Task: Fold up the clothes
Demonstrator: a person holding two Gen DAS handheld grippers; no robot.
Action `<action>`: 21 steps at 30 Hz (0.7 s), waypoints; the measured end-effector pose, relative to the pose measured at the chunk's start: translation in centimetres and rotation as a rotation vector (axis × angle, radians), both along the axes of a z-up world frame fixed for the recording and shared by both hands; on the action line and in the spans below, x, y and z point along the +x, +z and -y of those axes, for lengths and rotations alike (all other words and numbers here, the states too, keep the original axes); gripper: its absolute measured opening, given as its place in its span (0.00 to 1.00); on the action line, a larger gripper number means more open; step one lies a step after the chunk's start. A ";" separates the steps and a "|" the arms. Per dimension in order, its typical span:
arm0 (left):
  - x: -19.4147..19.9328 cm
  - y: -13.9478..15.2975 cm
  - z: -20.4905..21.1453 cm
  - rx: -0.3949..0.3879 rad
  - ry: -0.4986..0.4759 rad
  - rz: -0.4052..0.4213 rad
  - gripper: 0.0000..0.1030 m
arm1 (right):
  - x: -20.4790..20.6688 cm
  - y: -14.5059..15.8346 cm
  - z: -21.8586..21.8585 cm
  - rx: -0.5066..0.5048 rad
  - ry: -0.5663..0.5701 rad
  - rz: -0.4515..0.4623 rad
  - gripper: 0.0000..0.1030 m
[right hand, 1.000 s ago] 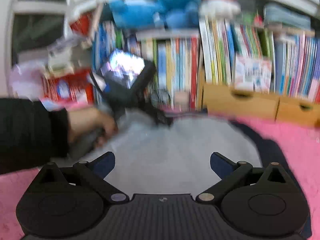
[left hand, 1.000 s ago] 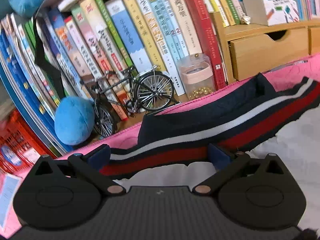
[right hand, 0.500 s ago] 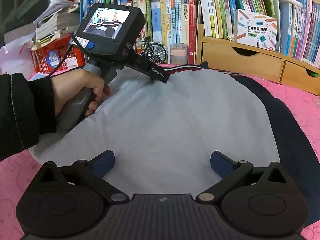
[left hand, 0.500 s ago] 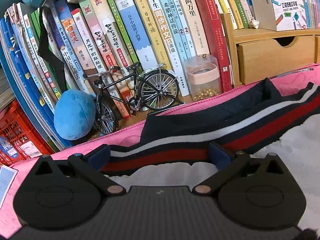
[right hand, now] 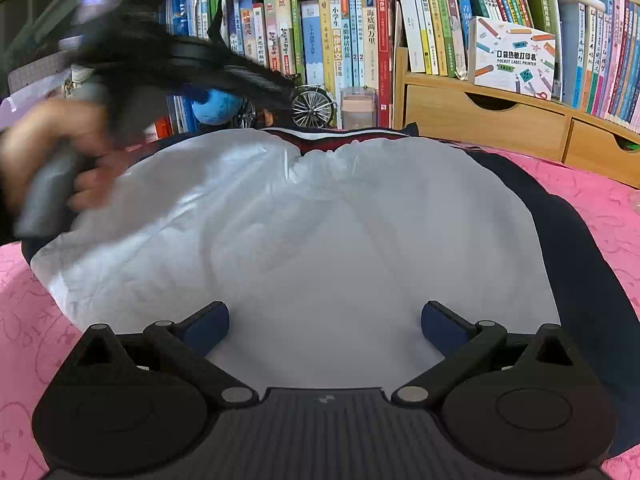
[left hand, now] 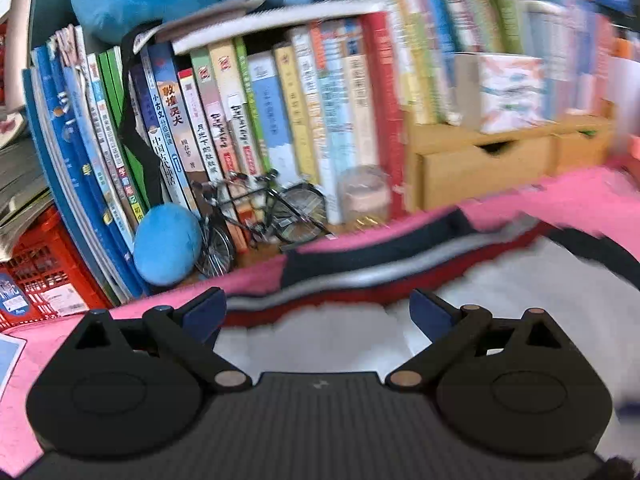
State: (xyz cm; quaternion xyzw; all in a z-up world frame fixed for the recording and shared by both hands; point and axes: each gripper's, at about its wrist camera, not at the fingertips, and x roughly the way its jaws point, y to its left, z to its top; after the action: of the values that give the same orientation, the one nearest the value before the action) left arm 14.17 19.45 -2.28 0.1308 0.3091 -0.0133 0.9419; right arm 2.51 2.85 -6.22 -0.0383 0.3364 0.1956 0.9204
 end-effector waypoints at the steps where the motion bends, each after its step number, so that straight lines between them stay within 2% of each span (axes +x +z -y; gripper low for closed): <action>1: -1.2 0.1 0.0 -0.001 -0.027 -0.009 0.97 | 0.0 0.0 -0.1 -0.001 0.000 0.001 1.00; 3: -3.0 0.0 0.3 0.005 -0.081 -0.036 0.97 | 0.0 0.0 -0.1 -0.001 0.000 0.001 1.00; 6: -2.2 -1.9 2.5 0.092 -0.128 -0.094 0.98 | -0.1 0.0 -0.3 -0.001 -0.001 0.002 1.00; 8: -0.5 -2.7 3.4 0.133 -0.109 -0.084 1.00 | -0.1 -0.1 -0.3 0.001 -0.003 0.003 1.00; 10: 2.3 -2.8 3.5 0.119 -0.042 -0.080 1.00 | -0.1 -0.1 -0.4 0.001 -0.006 0.005 1.00; 14: 7.6 -2.7 2.4 0.016 0.078 -0.106 1.00 | -0.1 -0.1 -0.4 0.006 -0.011 0.005 1.00; 19: 9.2 -3.0 2.2 0.022 0.166 -0.066 1.00 | -0.2 -0.2 -0.6 0.006 -0.013 0.008 1.00; 21: 9.7 -3.0 1.6 -0.011 0.179 -0.078 1.00 | -0.3 -0.2 -0.6 0.006 -0.015 0.009 1.00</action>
State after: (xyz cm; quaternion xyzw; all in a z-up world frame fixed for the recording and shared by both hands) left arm 23.84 17.84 -5.25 0.0967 0.3557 0.0643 0.9273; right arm 2.22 3.49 -6.46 -0.0341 0.3320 0.1897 0.9234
